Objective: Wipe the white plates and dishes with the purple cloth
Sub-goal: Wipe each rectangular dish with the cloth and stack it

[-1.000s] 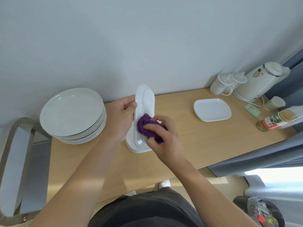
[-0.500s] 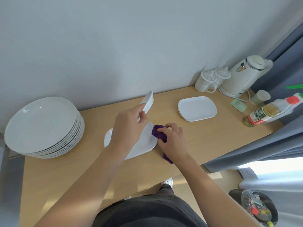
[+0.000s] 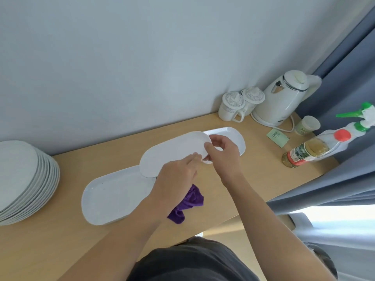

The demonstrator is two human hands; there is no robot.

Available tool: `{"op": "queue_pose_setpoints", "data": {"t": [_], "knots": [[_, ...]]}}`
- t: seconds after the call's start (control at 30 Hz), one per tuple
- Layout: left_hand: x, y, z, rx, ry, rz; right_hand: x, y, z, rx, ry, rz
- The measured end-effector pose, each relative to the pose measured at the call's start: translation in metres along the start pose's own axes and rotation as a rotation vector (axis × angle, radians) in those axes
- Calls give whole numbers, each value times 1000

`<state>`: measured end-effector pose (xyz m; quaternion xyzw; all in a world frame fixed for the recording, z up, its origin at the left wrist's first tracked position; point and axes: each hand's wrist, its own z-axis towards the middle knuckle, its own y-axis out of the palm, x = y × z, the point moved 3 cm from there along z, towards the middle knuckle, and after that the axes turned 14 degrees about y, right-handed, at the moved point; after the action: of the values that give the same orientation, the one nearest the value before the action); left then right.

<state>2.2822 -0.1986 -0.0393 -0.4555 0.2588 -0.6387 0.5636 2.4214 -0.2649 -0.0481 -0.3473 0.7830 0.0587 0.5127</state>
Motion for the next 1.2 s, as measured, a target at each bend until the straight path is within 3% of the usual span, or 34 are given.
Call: {"op": "queue_pose_setpoints", "data": {"t": [0.07,0.17,0.3,0.4,0.73,0.97,1.2], "knots": [[3,11,10,-17,-100,-164,5,-15,16,26,-20,-9],[-11,19,16,40,-439,-382,8,-44,37,85,-23,-13],[-37,21,16,229,-818,-336,12,-84,64,154,9,4],[-47,40,20,124,-1017,-462,14,-104,79,158,16,44],[-48,94,59,109,-1032,-554,30,-131,129,172,31,-103],[-55,117,63,44,-1039,-449,55,-126,167,196,118,-272],[-62,124,61,-28,-998,-254,63,-112,178,176,75,-335]]}}
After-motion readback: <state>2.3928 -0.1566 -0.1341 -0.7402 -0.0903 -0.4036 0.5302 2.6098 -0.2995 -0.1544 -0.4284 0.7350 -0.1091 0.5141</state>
